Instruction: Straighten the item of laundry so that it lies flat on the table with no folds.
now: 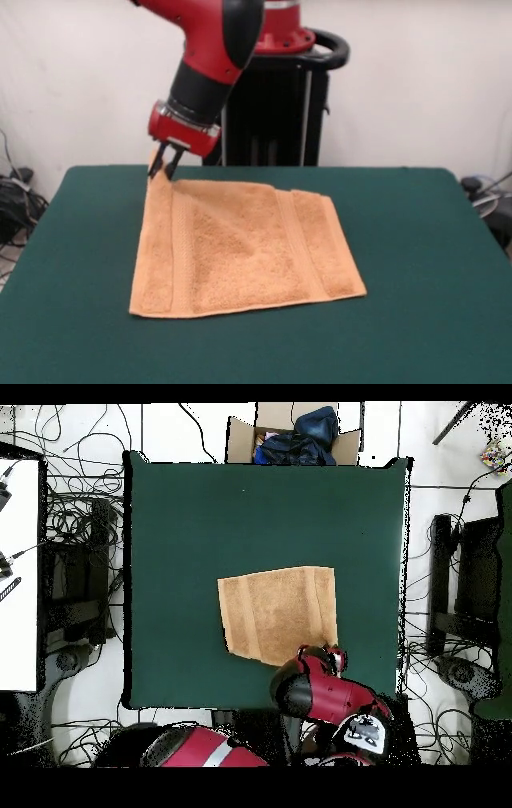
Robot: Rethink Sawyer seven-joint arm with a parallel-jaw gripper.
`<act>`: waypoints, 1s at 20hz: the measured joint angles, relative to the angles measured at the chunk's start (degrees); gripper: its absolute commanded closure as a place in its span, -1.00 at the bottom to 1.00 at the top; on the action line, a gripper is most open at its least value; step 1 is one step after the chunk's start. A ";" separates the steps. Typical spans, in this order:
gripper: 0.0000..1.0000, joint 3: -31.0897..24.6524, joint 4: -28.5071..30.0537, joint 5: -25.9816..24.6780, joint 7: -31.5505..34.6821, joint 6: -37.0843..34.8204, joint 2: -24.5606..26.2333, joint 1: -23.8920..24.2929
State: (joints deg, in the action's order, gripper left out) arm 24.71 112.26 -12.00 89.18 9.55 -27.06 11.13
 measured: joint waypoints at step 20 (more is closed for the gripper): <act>-1.00 -3.51 -0.21 -2.47 0.00 -4.55 -3.42 2.60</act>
State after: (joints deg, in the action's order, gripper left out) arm 21.21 112.05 -14.47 89.18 5.00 -30.48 13.73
